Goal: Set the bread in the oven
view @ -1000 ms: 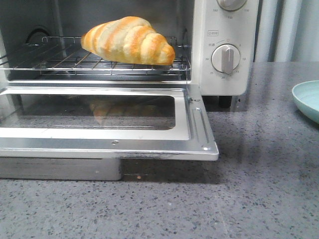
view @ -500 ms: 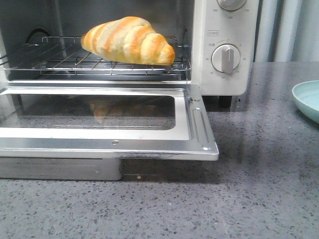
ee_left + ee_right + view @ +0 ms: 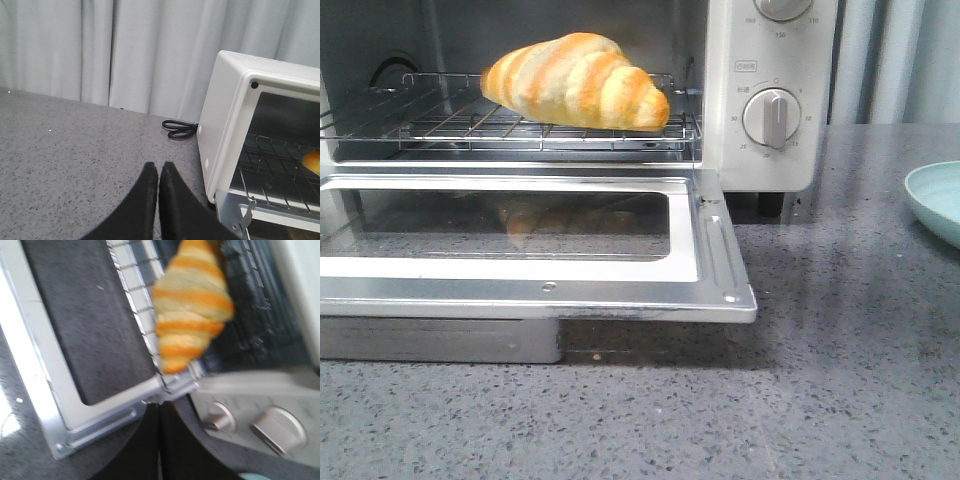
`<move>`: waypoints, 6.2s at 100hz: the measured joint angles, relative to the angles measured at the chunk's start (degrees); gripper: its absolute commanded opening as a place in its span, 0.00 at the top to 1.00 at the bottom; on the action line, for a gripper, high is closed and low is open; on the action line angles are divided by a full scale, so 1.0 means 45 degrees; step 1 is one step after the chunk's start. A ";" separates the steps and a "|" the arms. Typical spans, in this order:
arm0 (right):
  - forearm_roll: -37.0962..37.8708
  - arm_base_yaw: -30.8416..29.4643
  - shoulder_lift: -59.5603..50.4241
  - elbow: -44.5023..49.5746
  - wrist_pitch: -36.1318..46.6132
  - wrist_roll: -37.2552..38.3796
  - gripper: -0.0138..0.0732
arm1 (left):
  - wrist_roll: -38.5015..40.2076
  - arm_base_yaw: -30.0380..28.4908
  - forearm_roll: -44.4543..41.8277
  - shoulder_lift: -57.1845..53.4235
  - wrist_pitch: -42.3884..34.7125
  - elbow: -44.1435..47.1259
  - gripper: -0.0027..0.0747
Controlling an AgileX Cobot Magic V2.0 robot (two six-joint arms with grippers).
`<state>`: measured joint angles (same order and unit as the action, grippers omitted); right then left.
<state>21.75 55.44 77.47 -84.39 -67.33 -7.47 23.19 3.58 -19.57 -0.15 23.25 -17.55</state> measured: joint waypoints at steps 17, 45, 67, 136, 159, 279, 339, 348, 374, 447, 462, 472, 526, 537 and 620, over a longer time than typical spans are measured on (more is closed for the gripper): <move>0.1580 0.0000 -0.1196 0.0000 -0.0872 0.0800 0.93 | 0.0000 -0.0170 0.0000 0.0000 -0.2927 0.1927 0.99; 0.1848 0.0000 -0.3980 -0.0008 -0.1071 0.0934 0.93 | 0.0000 -0.0170 -0.0023 0.0000 -0.4640 0.3720 0.99; 0.2292 0.0000 -0.6008 -0.0008 -0.1187 0.1660 0.93 | 0.0000 -0.0170 -0.0044 0.0000 -0.4787 0.3769 0.99; 0.2556 0.0000 -0.7921 -0.0030 -0.1341 0.1821 0.93 | 0.0000 -0.0191 -0.0044 0.0000 -0.4897 0.3769 0.99; 0.2556 0.0000 -0.7921 -0.0030 -0.1350 0.1821 0.93 | 0.0000 -0.0191 -0.0044 0.0000 -0.4918 0.3769 0.99; -0.1745 -0.4290 -1.3365 1.6506 1.2664 0.3418 0.93 | 0.0000 -0.0191 -0.0044 0.0000 -0.4918 0.3769 0.99; -0.4322 -0.9933 -1.3387 1.8475 1.4850 0.3447 0.93 | 0.0000 -0.0191 -0.0044 0.0000 -0.4918 0.3769 0.99; -0.4347 -1.0560 -1.3762 1.8494 1.4850 0.3179 0.93 | 0.0000 -0.0191 -0.0044 0.0000 -0.4918 0.3769 0.99; -0.4365 -1.1353 -1.5291 1.8897 1.4962 0.2191 0.93 | 0.0000 -0.0191 -0.0044 0.0000 -0.4918 0.3769 0.99; -0.3703 -1.2453 -1.7293 1.8897 1.1135 0.2086 0.93 | 0.0000 -0.0191 -0.0044 0.0000 -0.4924 0.3769 0.99; -0.3684 -1.2453 -1.7293 1.8897 1.0711 0.2086 0.93 | 0.0000 -0.0191 -0.0044 0.0000 -0.4924 0.3769 0.99; -0.3684 -1.2453 -1.7293 1.8875 1.0711 0.2086 0.93 | 0.0000 -0.0191 -0.0044 0.0000 -0.4924 0.3769 0.99; -0.3684 -1.2453 -1.7293 1.8875 1.0711 0.2058 0.93 | 0.0000 -0.0191 -0.0044 0.0000 -0.4924 0.3769 0.99; -0.3684 -1.2453 -1.7293 1.8875 1.0711 0.2058 0.93 | 0.0000 -0.0191 -0.0044 0.0000 -0.4924 0.3769 0.99; -0.3684 -1.2453 -1.7293 1.8875 1.0711 0.2058 0.93 | -0.0255 -0.0191 -0.0051 0.0000 -0.4924 0.3852 0.99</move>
<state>5.18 -0.60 -0.35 0.55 -19.13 1.79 22.05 2.72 -19.80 -0.15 1.09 -0.21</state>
